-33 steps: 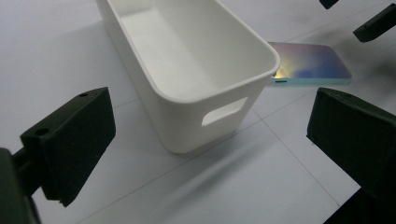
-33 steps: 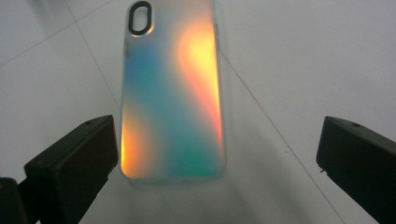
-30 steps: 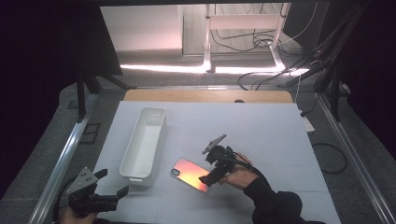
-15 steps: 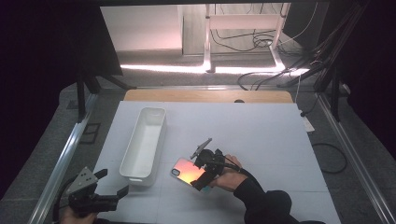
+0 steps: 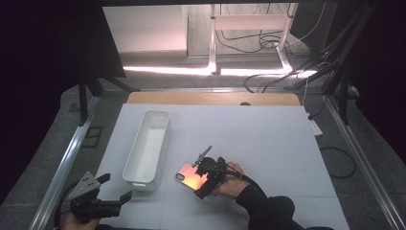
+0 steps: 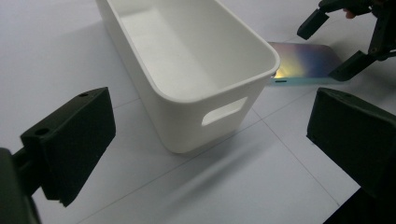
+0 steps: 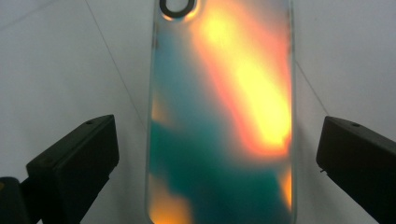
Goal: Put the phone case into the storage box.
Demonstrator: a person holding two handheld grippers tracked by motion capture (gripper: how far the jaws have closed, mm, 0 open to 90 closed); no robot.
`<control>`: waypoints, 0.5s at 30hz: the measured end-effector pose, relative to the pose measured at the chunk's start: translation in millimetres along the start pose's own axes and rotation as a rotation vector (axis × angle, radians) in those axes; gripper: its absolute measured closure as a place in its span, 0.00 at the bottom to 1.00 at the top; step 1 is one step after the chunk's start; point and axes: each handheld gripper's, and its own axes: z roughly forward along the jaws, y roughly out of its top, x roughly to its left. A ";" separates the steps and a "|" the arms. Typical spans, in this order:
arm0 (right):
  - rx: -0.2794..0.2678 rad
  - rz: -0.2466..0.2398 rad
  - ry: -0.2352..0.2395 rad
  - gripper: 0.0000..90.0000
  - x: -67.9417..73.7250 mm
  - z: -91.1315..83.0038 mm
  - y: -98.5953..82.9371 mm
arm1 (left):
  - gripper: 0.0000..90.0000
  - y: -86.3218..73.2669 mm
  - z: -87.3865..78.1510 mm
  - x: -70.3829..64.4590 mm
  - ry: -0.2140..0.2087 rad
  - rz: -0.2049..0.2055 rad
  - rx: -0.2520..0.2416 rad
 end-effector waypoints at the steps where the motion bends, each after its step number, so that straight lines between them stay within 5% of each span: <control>1: 0.015 -0.008 -0.016 0.00 -0.2 1.9 -0.4 | 0.02 0.0 0.0 0.0 0.000 0.000 0.000; 9: 0.022 -0.014 -0.014 0.00 0.4 9.0 -2.3 | 0.02 0.0 0.1 -0.3 0.001 0.003 0.001; 15: 0.030 -0.050 -0.063 0.07 5.1 9.0 -3.6 | 0.02 0.2 0.2 -0.5 0.003 0.006 0.003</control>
